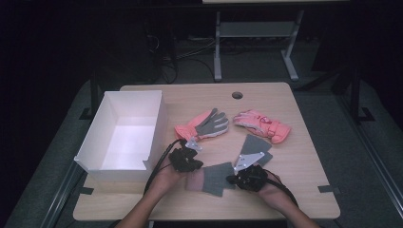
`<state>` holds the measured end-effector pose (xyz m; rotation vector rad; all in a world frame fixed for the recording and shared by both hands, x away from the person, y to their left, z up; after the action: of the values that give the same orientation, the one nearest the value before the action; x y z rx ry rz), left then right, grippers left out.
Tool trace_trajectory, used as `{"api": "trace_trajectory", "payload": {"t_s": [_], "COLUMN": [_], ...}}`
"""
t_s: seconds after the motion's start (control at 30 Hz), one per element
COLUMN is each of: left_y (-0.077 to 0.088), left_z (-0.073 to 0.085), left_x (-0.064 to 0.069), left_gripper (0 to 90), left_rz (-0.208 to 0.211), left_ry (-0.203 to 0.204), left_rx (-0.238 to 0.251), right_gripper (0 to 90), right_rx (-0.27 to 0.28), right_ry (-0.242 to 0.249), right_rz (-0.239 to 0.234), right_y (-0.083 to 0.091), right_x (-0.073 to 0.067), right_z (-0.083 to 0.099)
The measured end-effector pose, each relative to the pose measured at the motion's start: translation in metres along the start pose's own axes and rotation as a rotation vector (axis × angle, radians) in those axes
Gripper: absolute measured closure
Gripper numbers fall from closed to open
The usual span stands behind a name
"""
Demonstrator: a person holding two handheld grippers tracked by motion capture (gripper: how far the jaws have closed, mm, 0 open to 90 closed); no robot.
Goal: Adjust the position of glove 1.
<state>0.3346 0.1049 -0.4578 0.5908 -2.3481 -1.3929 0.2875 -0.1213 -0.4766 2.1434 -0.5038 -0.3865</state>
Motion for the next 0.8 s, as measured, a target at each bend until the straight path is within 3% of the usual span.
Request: {"api": "trace_trajectory", "payload": {"t_s": [0.3,0.33,0.6,0.73,0.8], "left_y": [0.006,0.006,0.01,0.012,0.013], "left_z": [0.011,0.013,0.02,0.02,0.022], "left_x": [0.005,0.008,0.013,0.013,0.015], "left_gripper": [89.8,89.8,89.8,89.8,89.8], "left_rz": [0.017,0.022,0.036,0.033,0.036], "left_ry": [0.011,0.022,-0.008,-0.007,0.021], "left_rx": [0.004,0.015,-0.003,0.001,0.025], "right_gripper": [90.0,90.0,90.0,90.0,90.0], "right_rx": [0.002,0.002,0.007,0.049,0.065], "right_ry": [-0.034,-0.04,-0.053,-0.063,-0.054], "right_rz": [0.043,0.064,0.098,0.083,0.066], "right_y": [-0.007,-0.009,-0.019,-0.007,0.001], "right_x": [0.015,0.02,0.03,0.026,0.022], "right_z": [-0.012,-0.016,-0.031,-0.029,-0.028]}}
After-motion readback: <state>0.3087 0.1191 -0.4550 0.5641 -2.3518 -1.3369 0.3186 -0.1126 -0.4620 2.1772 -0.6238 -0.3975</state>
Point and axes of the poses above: each handheld gripper's, and its own axes: y roughly backward along the jaws, z roughly out of its underside, x roughly to its right, the point moved 2 cm from there along -y, roughly forward along the jaws, and after that the axes turned 7 degrees about -x, right-handed, at the moved point
